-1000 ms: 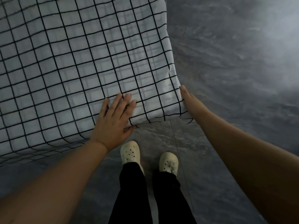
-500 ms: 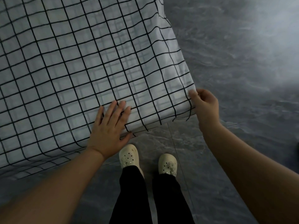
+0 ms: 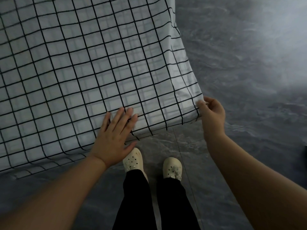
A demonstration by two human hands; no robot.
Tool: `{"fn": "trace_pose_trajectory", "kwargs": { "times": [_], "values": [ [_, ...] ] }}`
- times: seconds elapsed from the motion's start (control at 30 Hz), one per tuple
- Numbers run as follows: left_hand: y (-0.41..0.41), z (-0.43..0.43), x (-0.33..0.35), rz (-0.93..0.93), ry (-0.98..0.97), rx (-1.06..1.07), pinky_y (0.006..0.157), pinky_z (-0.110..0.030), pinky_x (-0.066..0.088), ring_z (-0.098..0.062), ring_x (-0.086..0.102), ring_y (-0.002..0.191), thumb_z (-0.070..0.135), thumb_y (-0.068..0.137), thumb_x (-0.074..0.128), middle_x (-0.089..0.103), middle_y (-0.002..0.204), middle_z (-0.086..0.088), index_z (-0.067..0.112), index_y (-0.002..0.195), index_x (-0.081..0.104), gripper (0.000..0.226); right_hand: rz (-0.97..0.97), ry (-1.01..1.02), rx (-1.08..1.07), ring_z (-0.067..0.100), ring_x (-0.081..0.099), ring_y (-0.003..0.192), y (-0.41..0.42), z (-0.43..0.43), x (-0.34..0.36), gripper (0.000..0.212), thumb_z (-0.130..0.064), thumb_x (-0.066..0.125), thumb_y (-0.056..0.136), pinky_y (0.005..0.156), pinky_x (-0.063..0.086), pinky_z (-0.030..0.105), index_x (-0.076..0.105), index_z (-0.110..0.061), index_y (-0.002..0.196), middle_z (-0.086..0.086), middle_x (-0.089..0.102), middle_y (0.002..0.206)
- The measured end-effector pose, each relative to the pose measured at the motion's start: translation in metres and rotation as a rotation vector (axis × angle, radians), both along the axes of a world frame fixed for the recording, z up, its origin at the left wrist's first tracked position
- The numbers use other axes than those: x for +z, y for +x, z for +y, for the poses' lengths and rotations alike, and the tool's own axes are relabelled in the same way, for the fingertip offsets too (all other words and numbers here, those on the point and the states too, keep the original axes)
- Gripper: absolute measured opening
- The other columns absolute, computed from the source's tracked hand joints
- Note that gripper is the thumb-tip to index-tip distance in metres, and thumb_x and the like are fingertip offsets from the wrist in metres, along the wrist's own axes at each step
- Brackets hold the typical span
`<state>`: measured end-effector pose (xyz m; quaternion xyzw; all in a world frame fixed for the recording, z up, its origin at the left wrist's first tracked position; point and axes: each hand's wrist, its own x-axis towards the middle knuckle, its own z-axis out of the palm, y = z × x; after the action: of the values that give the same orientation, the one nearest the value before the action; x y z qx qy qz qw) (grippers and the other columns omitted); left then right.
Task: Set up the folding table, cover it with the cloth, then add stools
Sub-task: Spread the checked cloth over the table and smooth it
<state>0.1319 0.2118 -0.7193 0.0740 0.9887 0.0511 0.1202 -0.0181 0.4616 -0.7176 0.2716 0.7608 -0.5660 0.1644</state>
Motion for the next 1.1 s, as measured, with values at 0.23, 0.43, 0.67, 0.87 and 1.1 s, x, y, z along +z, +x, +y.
{"fn": "trace_pose_trajectory", "kwargs": {
  "times": [0.23, 0.43, 0.67, 0.87, 1.1],
  "values": [
    [0.002, -0.001, 0.005, -0.054, 0.011, -0.022, 0.114, -0.051, 0.014, -0.026, 0.009, 0.145, 0.051, 0.09, 0.035, 0.013, 0.157, -0.007, 0.017, 0.15, 0.02, 0.07, 0.018, 0.136, 0.149, 0.005, 0.043, 0.058, 0.011, 0.011, -0.005, 0.012, -0.025, 0.059, 0.091, 0.05, 0.039, 0.012, 0.063, -0.015, 0.095, -0.003, 0.049, 0.068],
    [0.012, -0.004, 0.008, -0.097, -0.052, 0.068, 0.113, -0.056, 0.011, -0.031, 0.003, 0.145, 0.056, 0.088, 0.033, 0.006, 0.158, -0.01, 0.02, 0.151, 0.014, 0.075, -0.001, 0.145, 0.01, 0.011, 0.048, 0.068, 0.028, 0.011, -0.004, 0.012, -0.023, 0.054, 0.093, 0.062, 0.044, 0.029, 0.06, -0.013, 0.093, 0.001, 0.055, 0.078],
    [0.004, 0.0, 0.013, -0.065, 0.05, 0.149, 0.112, -0.056, 0.012, -0.028, 0.014, 0.143, 0.057, 0.092, 0.024, 0.026, 0.153, -0.01, 0.02, 0.146, 0.027, 0.065, 0.378, 0.353, 0.398, 0.013, 0.026, 0.139, 0.002, -0.04, 0.032, 0.049, -0.034, 0.045, 0.097, 0.113, 0.028, 0.038, 0.033, -0.024, 0.143, -0.001, 0.032, 0.15],
    [-0.027, -0.024, 0.005, -0.051, 0.016, 0.377, 0.114, -0.055, -0.002, -0.023, -0.004, 0.145, 0.059, 0.092, 0.012, 0.002, 0.159, 0.0, 0.026, 0.15, 0.007, 0.067, 0.488, 0.646, 1.233, 0.02, -0.014, 0.145, -0.027, -0.083, 0.009, 0.067, -0.044, 0.032, 0.098, 0.119, 0.001, 0.039, 0.0, -0.017, 0.151, 0.005, -0.009, 0.159],
    [-0.025, -0.027, 0.002, -0.066, -0.009, 0.361, 0.113, -0.052, -0.008, -0.024, -0.006, 0.145, 0.059, 0.093, 0.013, -0.002, 0.158, 0.002, 0.026, 0.15, 0.006, 0.067, 0.378, 0.518, 1.245, 0.017, -0.006, 0.144, -0.039, -0.077, 0.007, 0.083, -0.057, 0.041, 0.091, 0.117, 0.009, 0.036, -0.01, -0.026, 0.149, -0.012, -0.02, 0.156]
  ]
}}
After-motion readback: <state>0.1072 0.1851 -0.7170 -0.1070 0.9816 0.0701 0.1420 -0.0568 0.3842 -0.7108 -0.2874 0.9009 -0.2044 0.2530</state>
